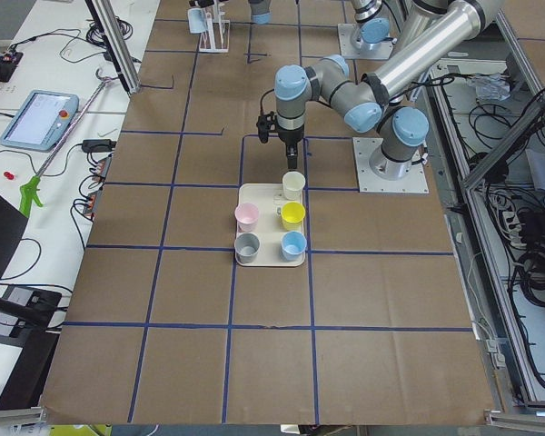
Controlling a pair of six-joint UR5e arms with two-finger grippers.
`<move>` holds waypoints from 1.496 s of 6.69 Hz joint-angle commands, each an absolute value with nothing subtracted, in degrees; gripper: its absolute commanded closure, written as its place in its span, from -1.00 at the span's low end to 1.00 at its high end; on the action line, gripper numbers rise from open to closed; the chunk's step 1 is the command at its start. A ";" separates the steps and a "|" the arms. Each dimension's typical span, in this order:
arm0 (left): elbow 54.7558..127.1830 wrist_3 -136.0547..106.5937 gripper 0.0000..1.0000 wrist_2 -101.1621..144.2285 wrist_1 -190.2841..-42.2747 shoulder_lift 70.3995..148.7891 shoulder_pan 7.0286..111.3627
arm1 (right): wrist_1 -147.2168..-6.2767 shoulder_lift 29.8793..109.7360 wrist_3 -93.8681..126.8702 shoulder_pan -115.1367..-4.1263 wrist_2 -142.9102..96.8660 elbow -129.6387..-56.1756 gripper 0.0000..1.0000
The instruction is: Transfer IKEA cup to right arm and place on rack
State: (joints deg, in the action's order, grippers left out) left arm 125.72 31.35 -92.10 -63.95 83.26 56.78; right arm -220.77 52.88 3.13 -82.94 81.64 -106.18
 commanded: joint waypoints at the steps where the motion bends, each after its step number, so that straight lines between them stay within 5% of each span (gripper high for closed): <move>1: 129.54 31.29 -0.98 -92.46 -56.79 88.30 56.78 | -220.43 57.71 4.03 -83.41 81.12 -106.52 -1.00; 3: 130.07 31.81 -0.96 -92.99 -57.04 87.99 56.78 | -215.18 64.48 14.09 -86.99 81.12 -108.01 -1.00; 4: 130.51 32.08 -0.70 -93.16 -57.13 88.15 56.78 | -213.59 68.17 16.76 -88.23 81.12 -109.93 -1.00; 6: 130.60 31.91 0.47 -95.61 -57.48 88.50 56.78 | -213.49 74.59 29.54 -91.04 79.12 -115.90 -1.00; 7: 130.52 32.08 0.79 -95.62 -57.57 88.33 56.78 | -214.10 75.66 35.97 -92.62 76.32 -117.32 -1.00; 8: 130.00 32.25 1.00 -95.63 -57.57 88.24 56.78 | -214.19 75.76 43.87 -95.25 74.20 -117.51 -1.00; 10: 126.68 32.08 1.00 -95.19 -57.65 87.19 57.21 | -214.28 76.46 66.77 -96.85 71.91 -120.04 -1.00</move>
